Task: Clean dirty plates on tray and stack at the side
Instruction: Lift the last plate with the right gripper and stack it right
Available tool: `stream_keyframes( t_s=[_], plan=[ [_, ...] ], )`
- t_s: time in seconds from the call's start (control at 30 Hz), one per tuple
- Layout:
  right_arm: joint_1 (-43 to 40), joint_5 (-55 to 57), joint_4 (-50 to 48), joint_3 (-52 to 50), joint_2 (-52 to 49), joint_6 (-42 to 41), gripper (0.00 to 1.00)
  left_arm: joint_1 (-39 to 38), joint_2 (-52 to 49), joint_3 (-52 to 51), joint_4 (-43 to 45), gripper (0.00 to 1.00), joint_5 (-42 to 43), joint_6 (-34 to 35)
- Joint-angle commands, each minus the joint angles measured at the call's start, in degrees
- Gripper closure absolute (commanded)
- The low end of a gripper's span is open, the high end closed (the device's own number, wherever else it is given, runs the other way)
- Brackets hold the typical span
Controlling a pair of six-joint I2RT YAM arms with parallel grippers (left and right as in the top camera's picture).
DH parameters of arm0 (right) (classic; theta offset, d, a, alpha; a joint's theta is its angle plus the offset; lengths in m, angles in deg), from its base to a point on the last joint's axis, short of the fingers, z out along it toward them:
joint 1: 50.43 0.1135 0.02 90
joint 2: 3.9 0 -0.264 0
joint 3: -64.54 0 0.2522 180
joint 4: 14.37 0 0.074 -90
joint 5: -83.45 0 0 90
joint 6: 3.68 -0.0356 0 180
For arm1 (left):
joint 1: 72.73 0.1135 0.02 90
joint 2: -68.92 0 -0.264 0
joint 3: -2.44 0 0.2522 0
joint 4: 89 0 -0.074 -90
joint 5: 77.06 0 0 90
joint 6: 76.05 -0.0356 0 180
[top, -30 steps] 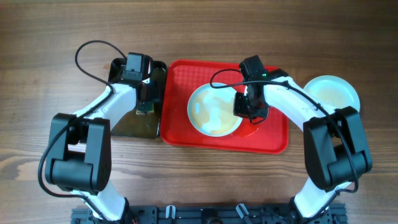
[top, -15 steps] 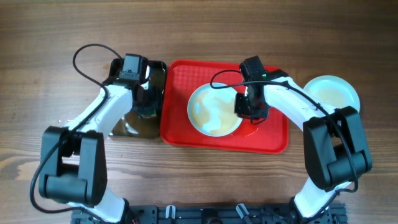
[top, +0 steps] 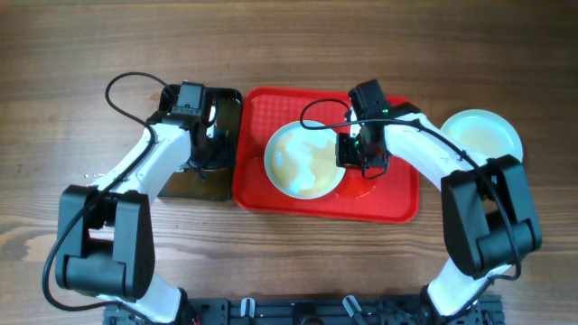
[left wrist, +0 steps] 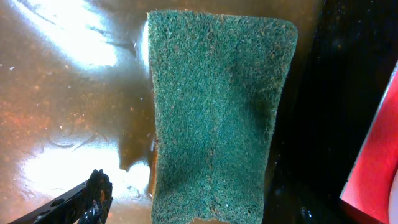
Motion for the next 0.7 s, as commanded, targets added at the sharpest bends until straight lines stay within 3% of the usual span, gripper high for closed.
stream_keyframes(
  t_s=[0.0, 0.1, 0.37, 0.6, 0.67],
  plan=[
    [-0.20, 1.40, -1.09, 1.05, 5.70, 2.67, 0.96, 0.00, 0.50, 0.04, 0.17, 0.12, 1.60, 0.35],
    [-0.20, 2.03, -1.20, 1.05, 10.58, 6.93, 0.96, 0.00, 0.50, 0.04, 0.26, 0.11, 1.60, 0.35],
    [0.02, 21.70, 0.92, 1.05, 18.56, 8.33, 0.96, 0.00, 0.50, 0.04, 0.66, 0.11, 1.60, 0.35],
    [2.95, 29.57, 1.11, 1.05, 21.29, 8.41, 0.95, 0.00, 0.50, 0.04, 1.09, 0.11, 1.60, 0.35],
    [6.19, 42.99, 1.36, 1.05, 21.29, 8.22, 0.95, 0.00, 0.50, 0.04, 1.05, 0.11, 1.60, 0.35]
  ],
)
